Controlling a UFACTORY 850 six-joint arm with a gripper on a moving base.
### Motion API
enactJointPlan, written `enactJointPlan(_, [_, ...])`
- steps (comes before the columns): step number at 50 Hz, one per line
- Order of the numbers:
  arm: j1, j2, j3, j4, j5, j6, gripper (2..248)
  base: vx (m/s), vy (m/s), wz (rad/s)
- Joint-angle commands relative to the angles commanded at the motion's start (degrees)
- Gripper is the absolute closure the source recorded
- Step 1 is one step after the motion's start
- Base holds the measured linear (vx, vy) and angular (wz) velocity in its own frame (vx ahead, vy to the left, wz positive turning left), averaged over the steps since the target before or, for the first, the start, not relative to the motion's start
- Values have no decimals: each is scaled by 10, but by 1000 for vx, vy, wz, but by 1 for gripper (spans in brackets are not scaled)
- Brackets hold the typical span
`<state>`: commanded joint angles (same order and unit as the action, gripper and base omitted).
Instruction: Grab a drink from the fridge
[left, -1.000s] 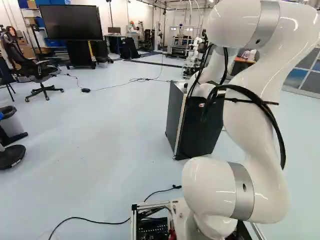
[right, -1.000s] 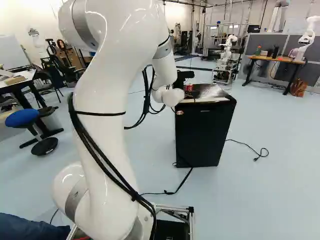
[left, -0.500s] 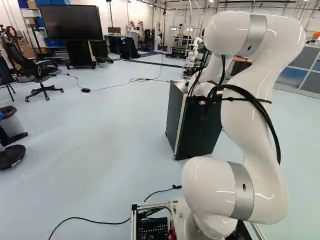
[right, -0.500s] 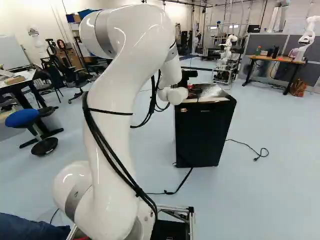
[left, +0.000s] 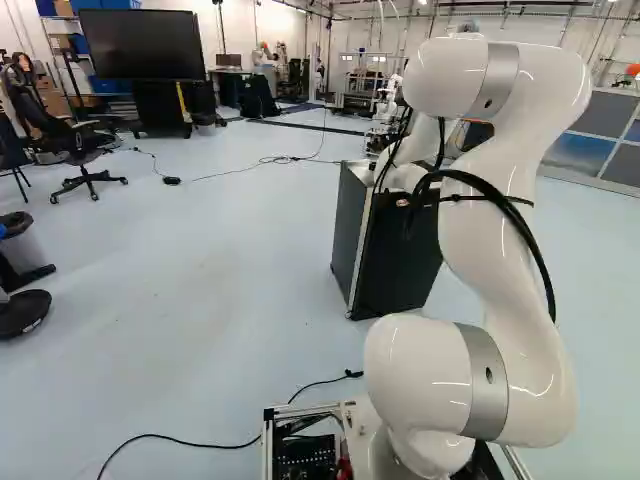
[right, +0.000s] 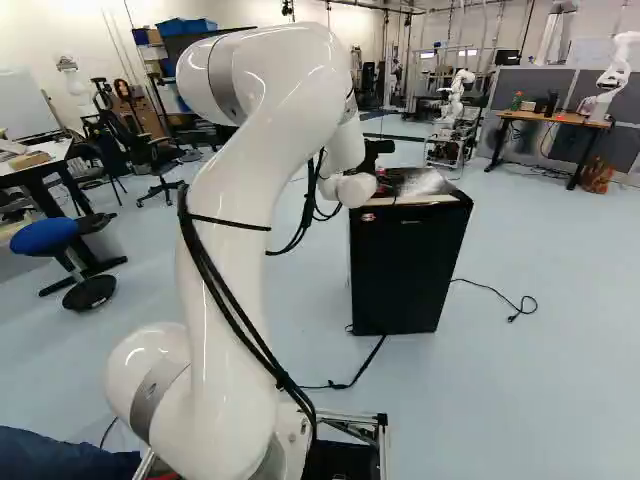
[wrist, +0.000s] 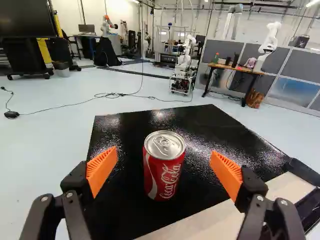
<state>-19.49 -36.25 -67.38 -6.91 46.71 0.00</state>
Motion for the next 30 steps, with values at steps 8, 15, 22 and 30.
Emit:
enactJointPlan(8, [0, 0, 0, 0, 0, 0, 3, 0, 0, 0])
enactJointPlan(15, [0, 0, 0, 0, 0, 0, 32, 0, 0, 0])
enactJointPlan(22, [0, 0, 0, 0, 0, 0, 70, 0, 0, 0])
enactJointPlan(30, [0, 0, 0, 0, 0, 0, 145, 0, 0, 0])
